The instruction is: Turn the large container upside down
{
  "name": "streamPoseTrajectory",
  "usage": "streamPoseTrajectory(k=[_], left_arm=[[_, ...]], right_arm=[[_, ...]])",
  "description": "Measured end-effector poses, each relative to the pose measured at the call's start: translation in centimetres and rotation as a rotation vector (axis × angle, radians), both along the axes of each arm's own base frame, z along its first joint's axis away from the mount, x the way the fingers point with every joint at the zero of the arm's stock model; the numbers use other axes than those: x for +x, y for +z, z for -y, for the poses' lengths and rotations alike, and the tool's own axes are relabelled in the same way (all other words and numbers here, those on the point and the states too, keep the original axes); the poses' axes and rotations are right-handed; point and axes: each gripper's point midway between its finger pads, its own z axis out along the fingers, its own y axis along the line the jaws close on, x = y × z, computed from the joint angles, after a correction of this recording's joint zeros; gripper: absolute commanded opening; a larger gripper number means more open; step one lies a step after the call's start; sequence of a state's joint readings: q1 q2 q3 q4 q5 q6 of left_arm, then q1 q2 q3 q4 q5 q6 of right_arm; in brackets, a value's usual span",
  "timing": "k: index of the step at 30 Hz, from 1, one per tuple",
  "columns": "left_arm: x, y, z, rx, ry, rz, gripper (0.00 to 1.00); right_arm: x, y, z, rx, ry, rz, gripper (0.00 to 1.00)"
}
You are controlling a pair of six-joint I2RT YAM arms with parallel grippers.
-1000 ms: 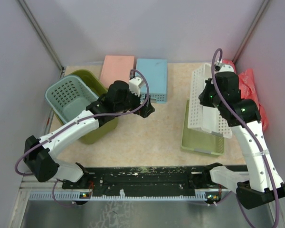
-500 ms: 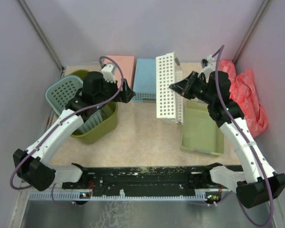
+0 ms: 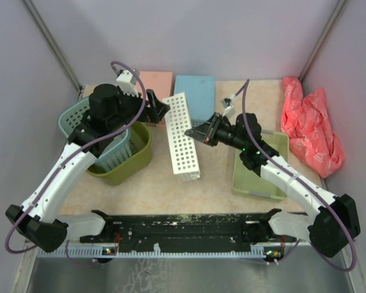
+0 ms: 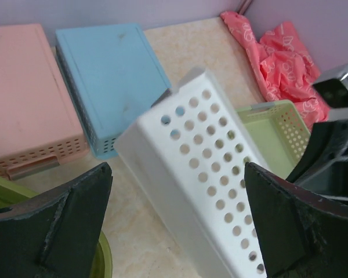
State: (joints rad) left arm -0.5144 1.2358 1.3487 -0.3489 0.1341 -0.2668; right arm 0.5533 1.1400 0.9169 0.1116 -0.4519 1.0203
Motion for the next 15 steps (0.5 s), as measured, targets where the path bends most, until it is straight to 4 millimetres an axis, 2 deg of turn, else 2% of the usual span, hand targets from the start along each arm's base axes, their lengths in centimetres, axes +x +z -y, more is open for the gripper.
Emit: streamPoseTrajectory(k=[3,7,10,15], left_arm=[[-0.5,1.9,-0.7,-0.026,0.024,0.041,1.0],[-0.8,3.4,-1.5,-0.055,0.06,0.075,1.0],[-1.0,4.2,-1.8,-0.074,0.074,0.092,1.0],[-1.0,4.4,-1.8,-0.086,0.077,0.096,1.0]], right_arm=[[-0.9,-2.2,-1.1,0.04,0.02,-0.063,0.0],[-1.8,-4.8,-2.3,0.076,0.036,-0.155,0.0],[-2.0,-5.5,-2.8,0.112,0.04,-0.192,0.0],[-1.6,-5.3,-3.4,0.197,0.04,-0.219,0.0]])
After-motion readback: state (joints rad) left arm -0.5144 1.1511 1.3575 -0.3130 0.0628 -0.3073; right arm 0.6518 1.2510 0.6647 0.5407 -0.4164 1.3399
